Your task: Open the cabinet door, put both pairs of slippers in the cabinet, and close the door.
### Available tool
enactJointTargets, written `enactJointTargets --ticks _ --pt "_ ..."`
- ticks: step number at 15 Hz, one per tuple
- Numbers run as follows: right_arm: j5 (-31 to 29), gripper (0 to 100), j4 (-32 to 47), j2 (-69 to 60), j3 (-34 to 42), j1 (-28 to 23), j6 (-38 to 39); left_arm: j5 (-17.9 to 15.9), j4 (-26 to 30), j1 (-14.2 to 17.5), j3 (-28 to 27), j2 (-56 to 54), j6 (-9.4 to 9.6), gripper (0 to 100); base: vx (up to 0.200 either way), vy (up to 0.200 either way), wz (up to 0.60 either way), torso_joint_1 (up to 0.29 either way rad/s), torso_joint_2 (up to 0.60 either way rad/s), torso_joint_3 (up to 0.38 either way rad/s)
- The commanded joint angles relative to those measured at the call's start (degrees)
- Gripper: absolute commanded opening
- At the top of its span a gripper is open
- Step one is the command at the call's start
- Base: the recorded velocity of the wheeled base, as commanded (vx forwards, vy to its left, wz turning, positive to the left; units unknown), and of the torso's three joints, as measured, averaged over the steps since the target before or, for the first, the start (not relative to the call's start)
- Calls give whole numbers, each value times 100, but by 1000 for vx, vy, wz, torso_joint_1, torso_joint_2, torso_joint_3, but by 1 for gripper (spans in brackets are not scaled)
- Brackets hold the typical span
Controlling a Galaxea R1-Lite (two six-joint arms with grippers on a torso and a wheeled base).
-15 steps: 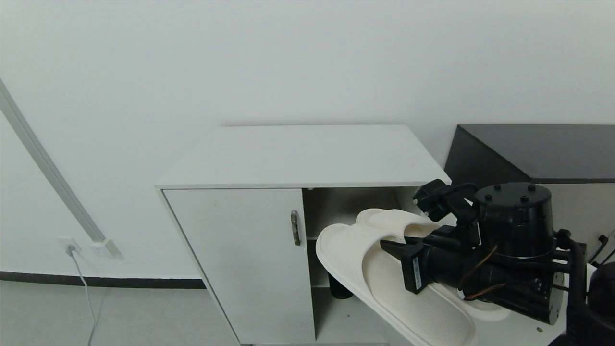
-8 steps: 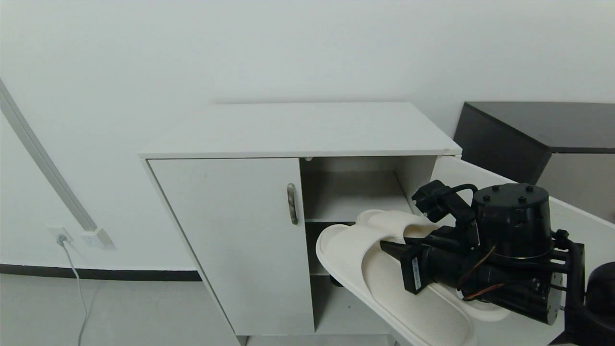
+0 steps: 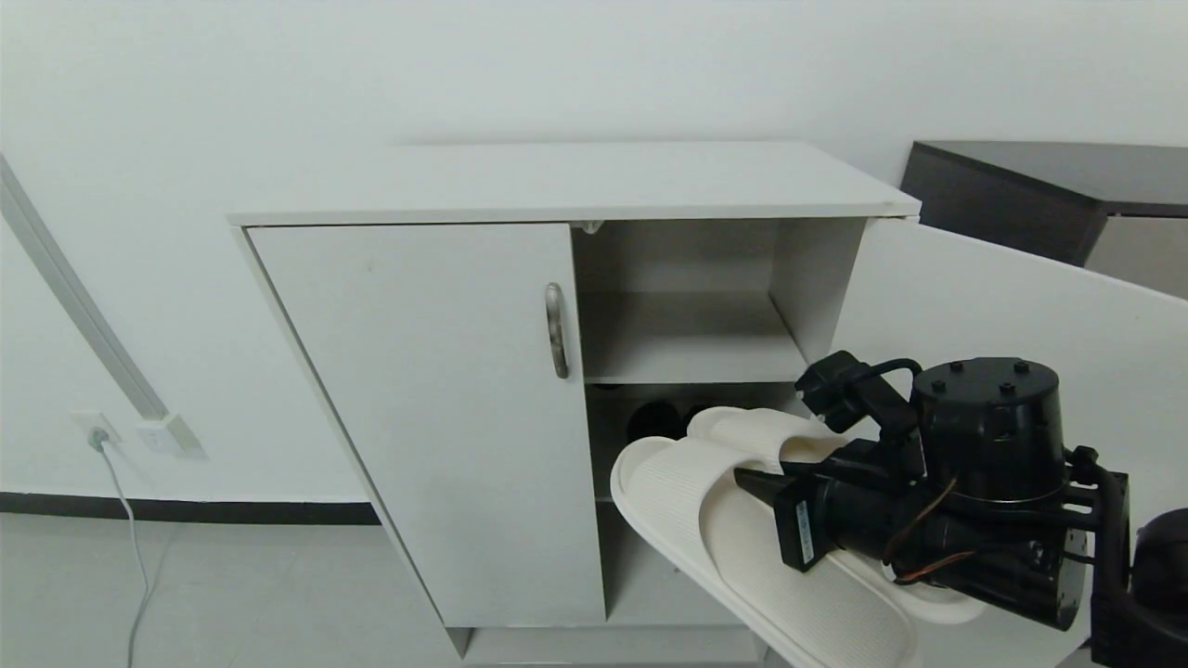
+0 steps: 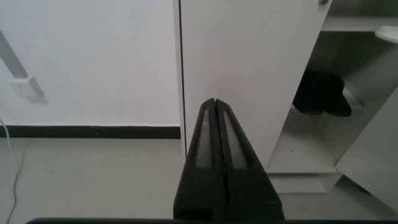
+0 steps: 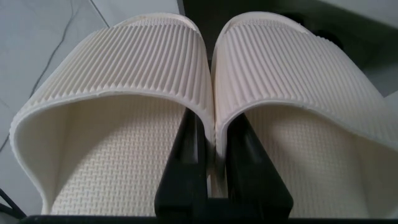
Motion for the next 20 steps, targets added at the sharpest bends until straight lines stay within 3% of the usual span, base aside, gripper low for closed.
enactJointTargets --ticks 1,7,20 --pt "2 0 -7 12 8 14 -1 1 0 1 0 7 -2 0 0 0 0 -51 442 378" --pt "2 0 -7 -14 43 14 -72 1 0 1 0 7 -2 0 0 0 0 -14 337 316" --pt "46 0 -289 38 166 67 -212 1 0 1 0 7 -11 0 0 0 -46 0 7 3"
